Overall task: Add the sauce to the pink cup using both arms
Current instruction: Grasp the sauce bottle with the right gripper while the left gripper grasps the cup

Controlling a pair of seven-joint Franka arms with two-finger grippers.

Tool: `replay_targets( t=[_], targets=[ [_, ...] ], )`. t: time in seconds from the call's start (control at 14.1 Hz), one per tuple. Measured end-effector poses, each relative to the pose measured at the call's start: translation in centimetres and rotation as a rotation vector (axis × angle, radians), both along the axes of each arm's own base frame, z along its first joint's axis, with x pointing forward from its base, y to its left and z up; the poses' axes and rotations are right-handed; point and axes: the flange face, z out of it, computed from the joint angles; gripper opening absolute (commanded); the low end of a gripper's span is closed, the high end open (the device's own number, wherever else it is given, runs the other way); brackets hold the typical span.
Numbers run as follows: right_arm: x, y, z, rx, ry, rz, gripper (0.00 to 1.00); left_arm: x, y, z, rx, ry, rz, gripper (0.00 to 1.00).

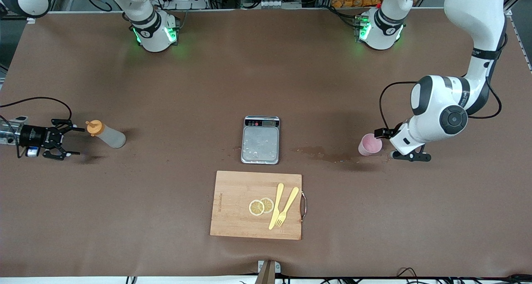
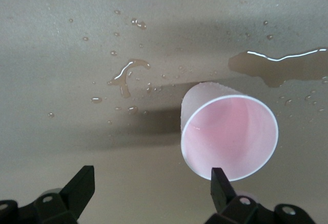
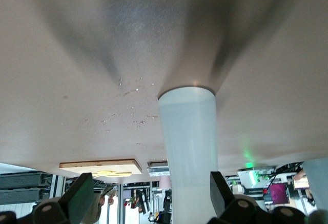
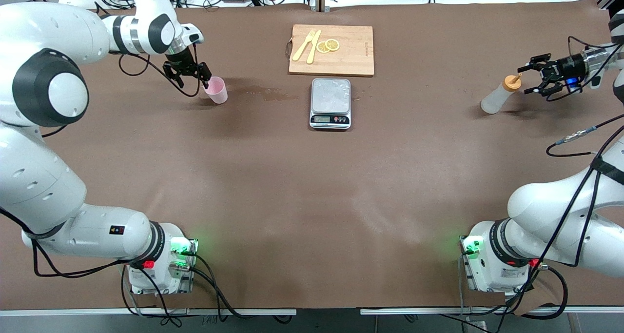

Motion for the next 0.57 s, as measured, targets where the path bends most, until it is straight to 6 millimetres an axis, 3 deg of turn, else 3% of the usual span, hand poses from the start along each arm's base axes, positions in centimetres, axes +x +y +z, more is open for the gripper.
replay_targets(
  t=[0.28,0.57],
  targets=[
    [-0.5,0.6,-3.0,0.056,0.027,-0.024,1.00,0.7,-0.4,-0.1,-0.034,-0.058,0.032,1.00],
    [-0.7,1.7,-4.4,0.103,0.045,-0.020,1.00,0.8,-0.8,-1.4,-0.039,-0.075,0.039,1.00]
  ],
)
